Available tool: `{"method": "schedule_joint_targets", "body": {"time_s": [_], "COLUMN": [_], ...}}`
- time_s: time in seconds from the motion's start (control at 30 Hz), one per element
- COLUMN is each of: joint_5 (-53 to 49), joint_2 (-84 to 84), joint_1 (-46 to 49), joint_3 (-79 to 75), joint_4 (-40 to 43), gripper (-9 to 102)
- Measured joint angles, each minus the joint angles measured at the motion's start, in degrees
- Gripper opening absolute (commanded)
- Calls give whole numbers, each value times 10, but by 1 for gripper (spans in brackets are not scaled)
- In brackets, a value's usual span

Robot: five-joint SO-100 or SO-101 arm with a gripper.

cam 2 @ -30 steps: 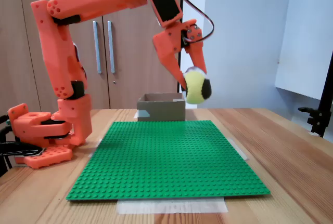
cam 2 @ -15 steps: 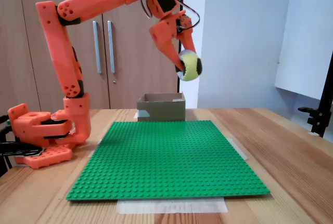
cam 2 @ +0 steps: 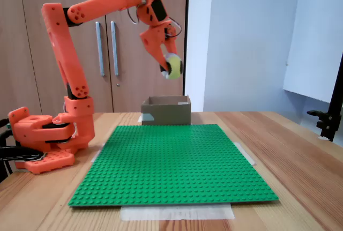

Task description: Pick the ball and put it in the box.

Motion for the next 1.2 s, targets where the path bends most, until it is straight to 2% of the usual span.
{"method": "schedule_joint_targets", "body": {"time_s": [0.47,0.83,1.2], "joint_5": [23,40,50], "joint_2": [-2,-105,-121], "joint_1": [-38,-94,-98], "joint_3": [41,-3,33], "joint_4": [-49,-53,-124], "gripper": [14,15,18]}}
